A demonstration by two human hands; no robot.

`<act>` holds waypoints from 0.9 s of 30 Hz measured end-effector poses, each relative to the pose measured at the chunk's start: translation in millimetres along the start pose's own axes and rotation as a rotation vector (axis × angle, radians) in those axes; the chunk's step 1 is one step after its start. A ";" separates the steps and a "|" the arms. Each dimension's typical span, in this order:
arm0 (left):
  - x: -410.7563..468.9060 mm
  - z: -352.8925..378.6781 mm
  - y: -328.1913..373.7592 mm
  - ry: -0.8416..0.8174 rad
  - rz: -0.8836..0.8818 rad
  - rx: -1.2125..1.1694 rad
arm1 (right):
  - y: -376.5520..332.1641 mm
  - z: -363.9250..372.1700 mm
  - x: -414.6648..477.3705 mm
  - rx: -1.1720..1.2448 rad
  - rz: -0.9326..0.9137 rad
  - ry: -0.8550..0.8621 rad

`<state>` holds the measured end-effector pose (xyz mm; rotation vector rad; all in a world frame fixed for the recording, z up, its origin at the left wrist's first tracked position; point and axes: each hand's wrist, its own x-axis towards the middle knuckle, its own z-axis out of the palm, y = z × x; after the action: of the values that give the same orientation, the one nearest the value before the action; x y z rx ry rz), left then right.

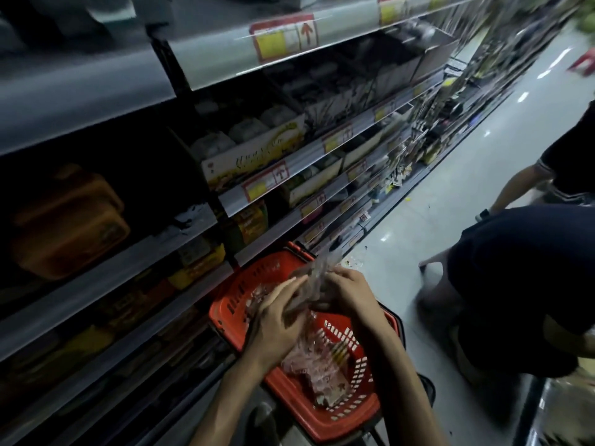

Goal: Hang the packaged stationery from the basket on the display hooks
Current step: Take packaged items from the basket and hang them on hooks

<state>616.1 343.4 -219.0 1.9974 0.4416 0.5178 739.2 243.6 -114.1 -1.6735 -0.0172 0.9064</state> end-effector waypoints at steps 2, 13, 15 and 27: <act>0.3 -3.2 2.9 -0.018 -0.040 0.001 | -6.0 3.0 -1.7 -0.006 0.021 -0.029; 43.1 -37.7 39.5 -0.026 -0.278 -0.336 | -28.5 -26.7 -8.7 -0.178 -0.279 0.198; 52.4 -36.5 46.6 -0.056 -0.291 -0.464 | -29.1 -30.3 -6.9 -0.225 -0.350 0.338; 68.2 24.4 111.8 -0.366 -0.287 -0.647 | -20.3 -86.7 -66.4 0.015 -0.478 0.669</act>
<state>696.5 310.4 -118.1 1.3338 0.2765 0.0827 750.6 148.1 -58.6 -1.7789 0.0419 -0.0273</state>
